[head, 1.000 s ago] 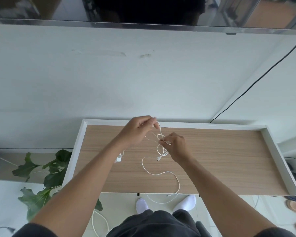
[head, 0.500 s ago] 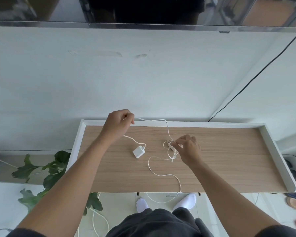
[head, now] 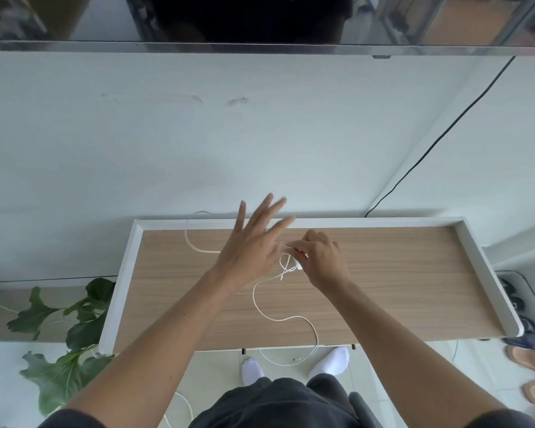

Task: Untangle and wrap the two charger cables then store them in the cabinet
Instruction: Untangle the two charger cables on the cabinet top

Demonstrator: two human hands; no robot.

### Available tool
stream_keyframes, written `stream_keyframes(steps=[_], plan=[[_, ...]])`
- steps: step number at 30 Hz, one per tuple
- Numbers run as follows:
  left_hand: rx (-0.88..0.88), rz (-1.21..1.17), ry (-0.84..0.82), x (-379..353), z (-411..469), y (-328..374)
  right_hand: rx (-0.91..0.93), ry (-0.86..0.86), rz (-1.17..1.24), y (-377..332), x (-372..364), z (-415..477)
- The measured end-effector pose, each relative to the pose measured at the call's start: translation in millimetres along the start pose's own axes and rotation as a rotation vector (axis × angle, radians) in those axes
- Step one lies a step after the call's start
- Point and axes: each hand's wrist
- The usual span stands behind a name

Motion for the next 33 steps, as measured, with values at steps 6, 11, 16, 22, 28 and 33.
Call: stream_keyframes(steps=[6,11,16,22,28,33], plan=[[0.090,-0.090,-0.071,-10.9,6.5,2.6,-0.032,0.026,0.047,1.5,10.6,2.4],[0.112,-0.639,0.004,18.8,13.9,13.1,-0.150,0.013,0.065,12.2,9.7,0.9],[0.233,-0.905,0.121,45.4,19.3,17.2,-0.245,-0.028,0.098,24.9,12.1,-1.5],[0.349,-1.109,0.295,54.6,22.1,13.0,-0.343,-0.074,0.078,42.8,16.6,-4.8],[0.600,-0.994,0.397,50.0,21.9,-22.2,-0.386,-0.051,0.116,61.2,23.1,-10.1],[0.659,-0.646,0.192,26.3,12.8,-26.2,-0.272,0.006,0.103,55.6,25.9,-2.6]])
Point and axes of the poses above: each hand's wrist, its own z-axis towards the middle knuckle, its own x-axis out of the back of the hand, y = z × x, and after that the axes turned 3 degrees about -y, right-handed
